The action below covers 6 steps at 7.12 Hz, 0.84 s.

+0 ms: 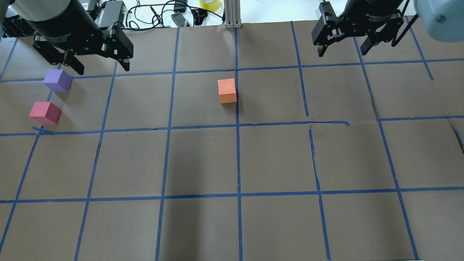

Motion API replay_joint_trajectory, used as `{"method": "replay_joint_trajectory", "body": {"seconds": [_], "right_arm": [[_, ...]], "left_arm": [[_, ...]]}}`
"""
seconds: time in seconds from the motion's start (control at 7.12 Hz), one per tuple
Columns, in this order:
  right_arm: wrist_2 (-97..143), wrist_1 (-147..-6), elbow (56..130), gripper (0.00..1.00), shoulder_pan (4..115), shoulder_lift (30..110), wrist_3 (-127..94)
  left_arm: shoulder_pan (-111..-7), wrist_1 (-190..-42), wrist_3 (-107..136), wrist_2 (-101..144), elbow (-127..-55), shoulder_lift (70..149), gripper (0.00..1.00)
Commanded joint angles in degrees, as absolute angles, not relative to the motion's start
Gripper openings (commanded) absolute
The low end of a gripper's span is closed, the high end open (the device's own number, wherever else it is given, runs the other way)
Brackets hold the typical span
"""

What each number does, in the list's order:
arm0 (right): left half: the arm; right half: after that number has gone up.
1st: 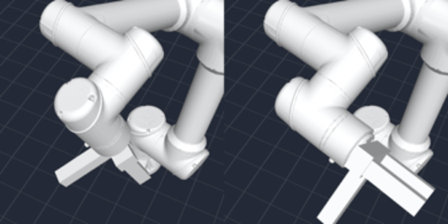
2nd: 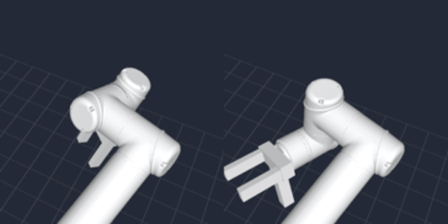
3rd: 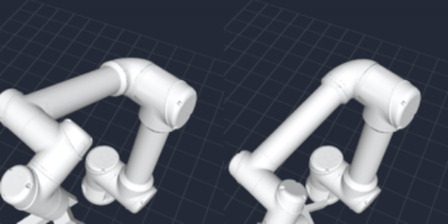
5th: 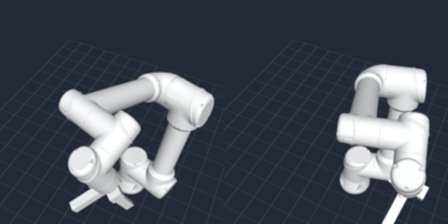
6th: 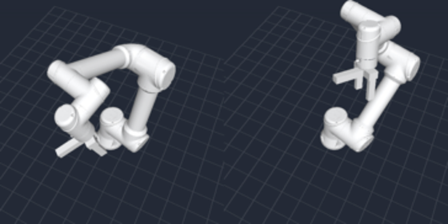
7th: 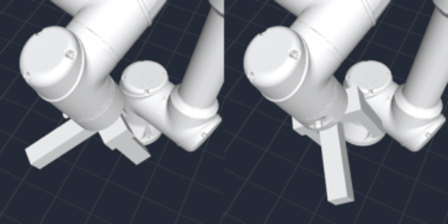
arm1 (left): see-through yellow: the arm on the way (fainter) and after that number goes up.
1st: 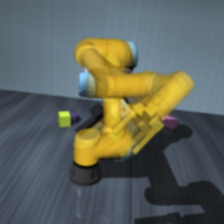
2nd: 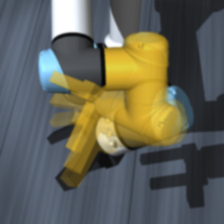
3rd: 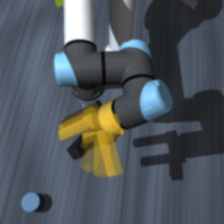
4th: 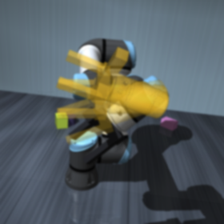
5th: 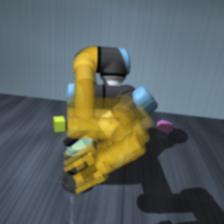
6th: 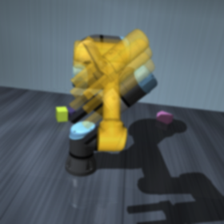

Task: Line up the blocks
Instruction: 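Raise the right gripper back toward its start pose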

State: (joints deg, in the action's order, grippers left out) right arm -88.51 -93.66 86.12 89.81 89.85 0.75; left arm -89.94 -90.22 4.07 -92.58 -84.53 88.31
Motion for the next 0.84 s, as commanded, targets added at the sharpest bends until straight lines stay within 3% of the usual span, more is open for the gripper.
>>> {"method": "replay_joint_trajectory", "body": {"seconds": [0.0,0.7], "right_arm": [[-88.1,-94.5,88.6,1.0,89.6,92.6,1.0],[-89.0,-93.9,89.1,1.0,89.3,90.4,1.1]], "left_arm": [[-89.9,-89.1,4.4,-90.8,-84.3,90.5,1.0],[-94.9,-73.5,11.2,-90.0,-84.2,106.0,1.0]]}}
